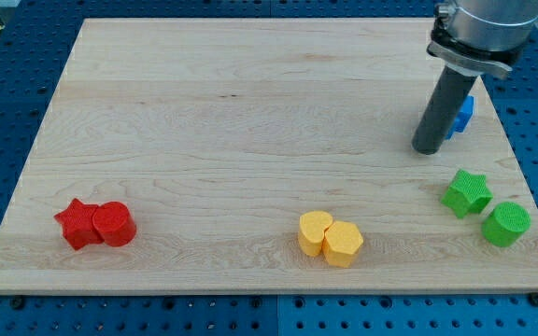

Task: Slightly push the blue blocks towards top

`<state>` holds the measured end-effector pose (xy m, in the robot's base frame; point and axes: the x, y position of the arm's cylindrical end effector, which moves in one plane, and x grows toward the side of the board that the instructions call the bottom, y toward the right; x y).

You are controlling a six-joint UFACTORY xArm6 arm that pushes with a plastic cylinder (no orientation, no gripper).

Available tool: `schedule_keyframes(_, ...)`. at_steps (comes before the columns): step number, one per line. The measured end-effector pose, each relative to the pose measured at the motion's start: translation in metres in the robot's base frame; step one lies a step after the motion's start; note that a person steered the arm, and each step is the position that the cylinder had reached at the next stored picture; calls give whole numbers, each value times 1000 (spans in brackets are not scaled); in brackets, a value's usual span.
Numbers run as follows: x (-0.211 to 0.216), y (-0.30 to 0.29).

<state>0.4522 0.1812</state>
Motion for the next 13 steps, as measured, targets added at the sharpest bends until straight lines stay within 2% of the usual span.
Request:
schedule_keyframes(4, 0, -49)
schedule_keyframes(6, -38, -52)
schedule_keyframes(9, -37, -21)
schedule_keyframes(11, 2, 19)
schedule_keyframes(13, -3, 44)
